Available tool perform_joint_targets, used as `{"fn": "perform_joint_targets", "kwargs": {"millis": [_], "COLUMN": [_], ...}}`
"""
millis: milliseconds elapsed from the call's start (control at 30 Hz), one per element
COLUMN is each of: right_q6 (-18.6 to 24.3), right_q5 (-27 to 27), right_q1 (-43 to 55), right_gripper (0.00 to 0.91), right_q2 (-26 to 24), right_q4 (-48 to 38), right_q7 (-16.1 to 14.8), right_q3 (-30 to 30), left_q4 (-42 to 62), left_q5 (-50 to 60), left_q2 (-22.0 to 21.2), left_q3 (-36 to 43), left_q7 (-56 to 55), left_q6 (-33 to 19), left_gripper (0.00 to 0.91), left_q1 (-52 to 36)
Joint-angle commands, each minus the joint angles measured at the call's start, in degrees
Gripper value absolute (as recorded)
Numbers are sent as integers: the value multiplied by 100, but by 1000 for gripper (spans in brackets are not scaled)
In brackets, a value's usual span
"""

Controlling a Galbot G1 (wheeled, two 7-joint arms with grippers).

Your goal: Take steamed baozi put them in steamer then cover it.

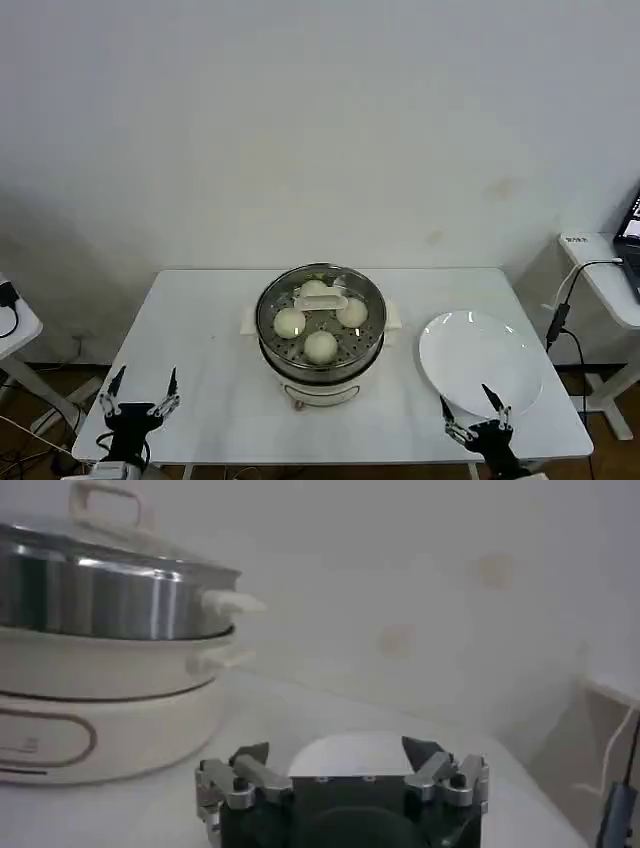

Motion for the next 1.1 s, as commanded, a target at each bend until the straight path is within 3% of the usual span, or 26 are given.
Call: {"fn": "perform_joint_targets", "kwargs": {"millis": [33, 600, 933, 1100], "right_q6": [-650, -952, -463, -412], "right_q5": [642, 390, 352, 302], "right_q1": [-345, -441, -574, -596], "right_gripper": [907, 907, 907, 907], "right_q2": [-154, -118, -236, -233], "right_q4": [538, 724, 577, 622], "right_q7": [-41, 298, 513, 538], "right_q3": [-76, -361, -596, -645], "left_q4": [143, 175, 153, 157], "left_q5": [-955, -674, -630, -620], "left_q2": [-106, -218, -151, -130], "left_q3": [-149, 235, 329, 329], "left_q7": [-169, -105, -80, -12], "left_q6": [-371, -184, 278, 429], "left_gripper": [907, 907, 907, 907], "left_q1": [369, 320, 173, 143]}}
